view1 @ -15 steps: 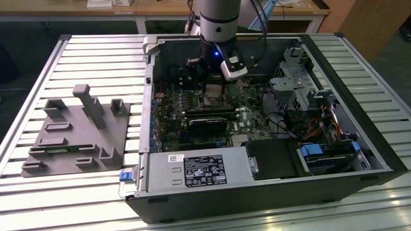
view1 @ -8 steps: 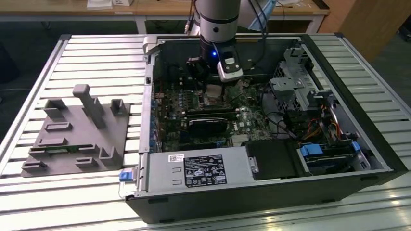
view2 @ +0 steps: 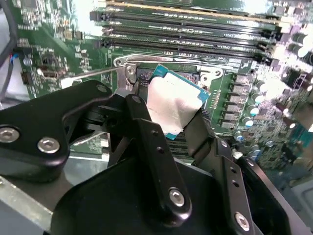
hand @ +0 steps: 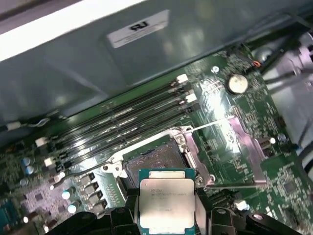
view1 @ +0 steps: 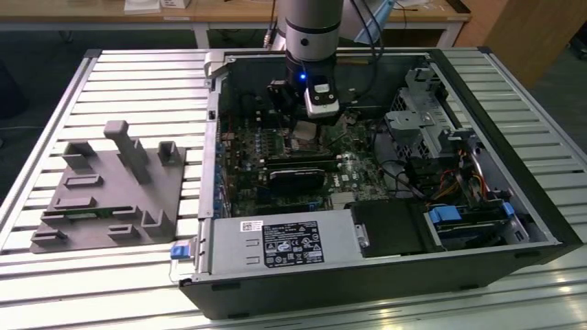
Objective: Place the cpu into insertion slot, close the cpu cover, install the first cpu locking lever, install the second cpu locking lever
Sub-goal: 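Place the cpu into insertion slot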
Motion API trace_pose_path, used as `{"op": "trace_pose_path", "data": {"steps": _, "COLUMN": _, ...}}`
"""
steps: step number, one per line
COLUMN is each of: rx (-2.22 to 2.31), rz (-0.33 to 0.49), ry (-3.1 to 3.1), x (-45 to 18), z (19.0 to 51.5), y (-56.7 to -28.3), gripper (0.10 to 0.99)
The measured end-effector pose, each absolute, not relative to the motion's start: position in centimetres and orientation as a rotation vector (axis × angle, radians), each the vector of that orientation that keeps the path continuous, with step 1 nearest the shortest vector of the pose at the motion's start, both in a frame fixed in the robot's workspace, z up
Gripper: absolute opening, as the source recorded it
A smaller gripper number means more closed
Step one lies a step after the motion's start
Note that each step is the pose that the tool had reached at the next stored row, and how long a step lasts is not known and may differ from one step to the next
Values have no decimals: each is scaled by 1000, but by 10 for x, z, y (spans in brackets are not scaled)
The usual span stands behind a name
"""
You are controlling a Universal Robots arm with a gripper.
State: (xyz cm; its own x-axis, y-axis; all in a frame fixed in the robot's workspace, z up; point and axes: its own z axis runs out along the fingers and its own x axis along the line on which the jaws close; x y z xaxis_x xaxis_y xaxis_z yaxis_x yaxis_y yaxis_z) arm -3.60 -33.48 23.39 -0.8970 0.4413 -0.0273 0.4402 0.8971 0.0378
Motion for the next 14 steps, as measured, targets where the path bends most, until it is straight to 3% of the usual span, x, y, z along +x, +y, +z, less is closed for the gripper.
{"op": "trace_pose_path", "data": {"steps": 14, "rx": 1051, "rz": 34, "ry": 2917, "x": -36, "z": 233, "y": -335, "gripper": 541}}
